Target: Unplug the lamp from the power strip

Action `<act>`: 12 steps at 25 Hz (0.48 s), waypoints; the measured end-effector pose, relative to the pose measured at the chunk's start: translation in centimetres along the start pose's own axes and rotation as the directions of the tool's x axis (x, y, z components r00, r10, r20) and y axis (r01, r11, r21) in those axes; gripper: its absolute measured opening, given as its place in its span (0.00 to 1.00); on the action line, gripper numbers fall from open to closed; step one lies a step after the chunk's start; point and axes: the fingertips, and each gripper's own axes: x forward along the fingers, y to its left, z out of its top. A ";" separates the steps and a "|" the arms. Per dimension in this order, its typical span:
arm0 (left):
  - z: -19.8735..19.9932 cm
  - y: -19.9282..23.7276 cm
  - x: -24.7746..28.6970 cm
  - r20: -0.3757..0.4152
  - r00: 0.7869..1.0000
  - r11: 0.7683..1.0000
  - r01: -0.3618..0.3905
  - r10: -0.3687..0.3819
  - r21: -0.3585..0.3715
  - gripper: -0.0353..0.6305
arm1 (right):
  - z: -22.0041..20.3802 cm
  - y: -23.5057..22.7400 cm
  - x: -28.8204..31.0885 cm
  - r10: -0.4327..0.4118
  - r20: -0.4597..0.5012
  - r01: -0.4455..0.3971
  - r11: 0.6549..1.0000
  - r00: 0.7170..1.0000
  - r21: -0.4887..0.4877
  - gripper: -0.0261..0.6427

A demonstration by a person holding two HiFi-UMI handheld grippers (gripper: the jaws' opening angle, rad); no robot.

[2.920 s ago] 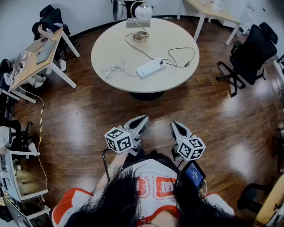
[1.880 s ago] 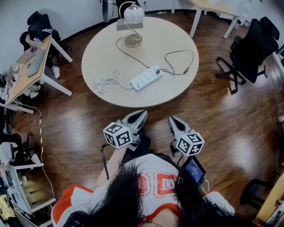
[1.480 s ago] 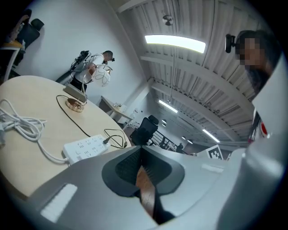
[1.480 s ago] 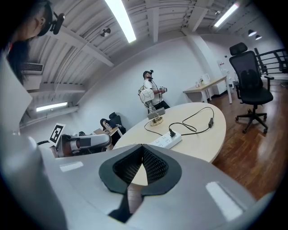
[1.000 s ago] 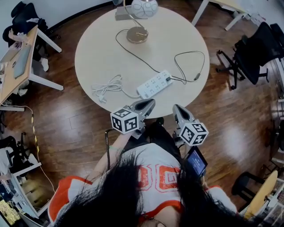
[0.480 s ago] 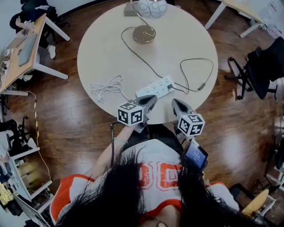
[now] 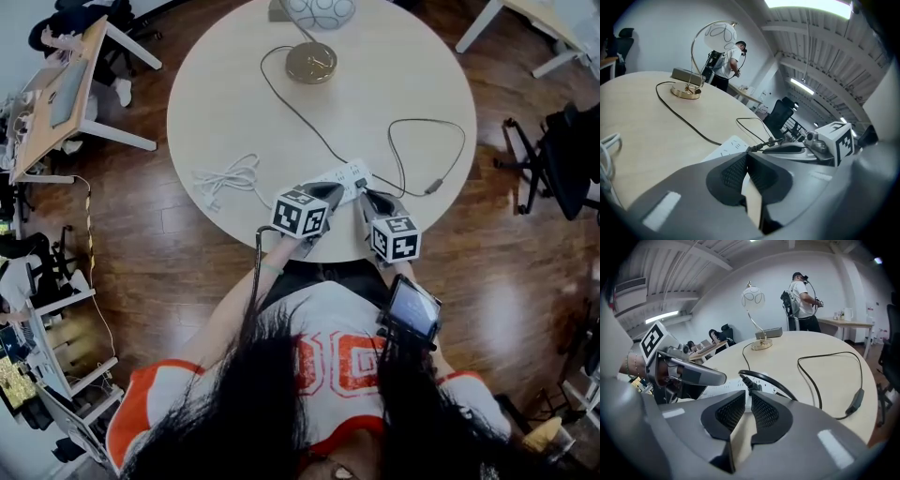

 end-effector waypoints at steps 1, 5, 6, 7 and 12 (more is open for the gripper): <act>-0.2 0.3 0.4 -0.019 1.000 1.000 -0.015 0.015 0.005 0.05 | -0.1 -0.1 0.3 -0.006 -0.011 0.005 1.000 1.000 -0.018 0.11; -0.9 1.3 1.4 -0.094 0.993 0.997 -0.074 0.077 0.038 0.05 | 0.0 -0.1 1.3 -0.032 -0.041 0.028 0.994 0.999 -0.104 0.19; -1.1 1.6 1.5 -0.107 0.990 0.995 -0.087 0.091 0.044 0.05 | 0.0 0.0 1.5 -0.034 -0.049 0.027 0.991 0.998 -0.129 0.20; -1.3 1.8 1.6 -0.116 0.988 0.994 -0.096 0.101 0.046 0.05 | 0.0 0.2 1.8 -0.035 -0.056 0.026 0.988 0.998 -0.154 0.21; -1.6 2.2 1.9 -0.142 0.982 0.992 -0.121 0.125 0.038 0.05 | 1.3 0.0 2.5 -0.061 -0.048 0.049 0.973 0.997 -0.224 0.22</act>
